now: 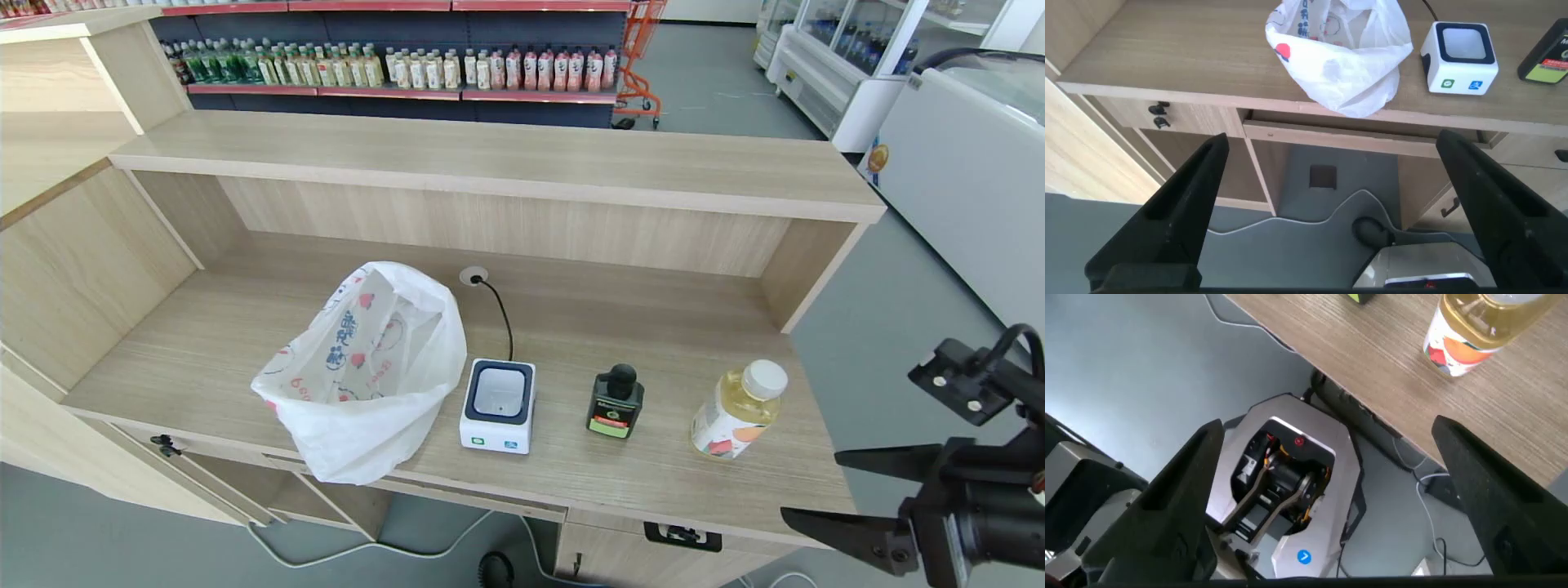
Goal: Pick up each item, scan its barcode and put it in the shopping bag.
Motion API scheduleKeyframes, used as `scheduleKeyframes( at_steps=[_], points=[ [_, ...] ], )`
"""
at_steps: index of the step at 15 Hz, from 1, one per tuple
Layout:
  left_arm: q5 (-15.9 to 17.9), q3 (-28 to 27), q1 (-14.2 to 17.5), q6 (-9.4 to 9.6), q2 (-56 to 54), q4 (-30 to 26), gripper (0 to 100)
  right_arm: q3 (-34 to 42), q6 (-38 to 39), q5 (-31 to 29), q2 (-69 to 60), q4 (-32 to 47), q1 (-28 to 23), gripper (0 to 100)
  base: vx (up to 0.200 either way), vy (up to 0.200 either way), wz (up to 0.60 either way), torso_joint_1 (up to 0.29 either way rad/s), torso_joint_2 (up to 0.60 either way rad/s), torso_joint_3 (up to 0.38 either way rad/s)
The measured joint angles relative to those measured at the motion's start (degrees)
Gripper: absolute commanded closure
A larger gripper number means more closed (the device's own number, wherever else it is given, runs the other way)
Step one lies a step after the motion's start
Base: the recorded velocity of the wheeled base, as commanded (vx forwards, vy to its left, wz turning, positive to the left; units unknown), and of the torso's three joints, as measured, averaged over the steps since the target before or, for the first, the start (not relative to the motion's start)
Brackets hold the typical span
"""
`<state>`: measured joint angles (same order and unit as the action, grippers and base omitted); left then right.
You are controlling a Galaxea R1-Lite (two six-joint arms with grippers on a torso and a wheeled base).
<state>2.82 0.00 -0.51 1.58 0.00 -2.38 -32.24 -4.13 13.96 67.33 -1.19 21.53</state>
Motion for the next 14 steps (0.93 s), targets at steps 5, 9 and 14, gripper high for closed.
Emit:
scheduleKeyframes(
  at_steps=[5, 9, 14],
  points=[
    [-0.02, 0.00, -0.01, 0.00, 0.00, 0.02, 0, 2.07, 0.04, -0.02, 9.59, -12.46, 0.82, 0, 0.000, 0.000, 0.00, 0.000, 0.00, 0.000],
    [0.00, 0.00, -0.01, -0.02, 0.00, 0.00, 0, 2.47, 0.00, -0.04, 16.93, -18.72, 2.50, 0, 0.000, 0.000, 0.00, 0.000, 0.00, 0.000],
    [-0.02, 0.00, -0.01, -0.02, 0.00, 0.02, 0, 1.38, -0.05, -0.35, 25.75, -27.76, 3.19, 0, 0.000, 0.000, 0.00, 0.000, 0.00, 0.000]
  ],
)
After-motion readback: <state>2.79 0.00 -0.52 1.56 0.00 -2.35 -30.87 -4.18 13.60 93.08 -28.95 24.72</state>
